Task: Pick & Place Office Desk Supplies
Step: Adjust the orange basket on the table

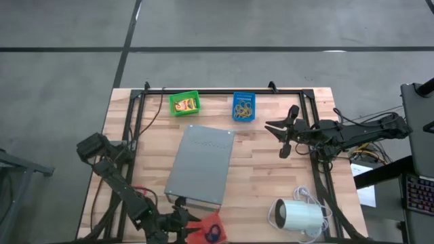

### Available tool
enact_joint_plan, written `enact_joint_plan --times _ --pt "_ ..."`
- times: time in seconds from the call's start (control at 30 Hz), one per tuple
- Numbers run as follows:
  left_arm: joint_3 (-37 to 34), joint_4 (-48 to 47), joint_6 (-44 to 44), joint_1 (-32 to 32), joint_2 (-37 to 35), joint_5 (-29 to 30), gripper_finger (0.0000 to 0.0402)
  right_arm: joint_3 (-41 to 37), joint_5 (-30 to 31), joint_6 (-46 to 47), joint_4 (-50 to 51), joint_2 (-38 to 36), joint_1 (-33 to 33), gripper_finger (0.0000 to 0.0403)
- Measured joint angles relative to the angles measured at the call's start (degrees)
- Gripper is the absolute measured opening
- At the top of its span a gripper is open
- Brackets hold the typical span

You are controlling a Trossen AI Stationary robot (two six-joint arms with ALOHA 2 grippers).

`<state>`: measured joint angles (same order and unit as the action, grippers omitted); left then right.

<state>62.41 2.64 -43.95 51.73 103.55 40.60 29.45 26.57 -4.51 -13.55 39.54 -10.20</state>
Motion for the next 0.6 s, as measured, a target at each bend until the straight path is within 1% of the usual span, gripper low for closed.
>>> enact_joint_plan --times 0.37,0.5,0.6 --pt "0.0 -0.2 -3.0 -0.9 4.3 -1.2 0.0136 0.0 0.0 0.0 0.0 0.0 0.0 0.0063" --pt "0.0 -0.1 -3.0 -2.4 5.6 -1.2 0.0136 0.0 0.0 0.0 0.0 0.0 0.0 0.0063" --pt "0.0 -0.1 -3.0 -4.1 6.5 -3.2 0.0136 0.0 0.0 0.0 0.0 0.0 0.0 0.0063"
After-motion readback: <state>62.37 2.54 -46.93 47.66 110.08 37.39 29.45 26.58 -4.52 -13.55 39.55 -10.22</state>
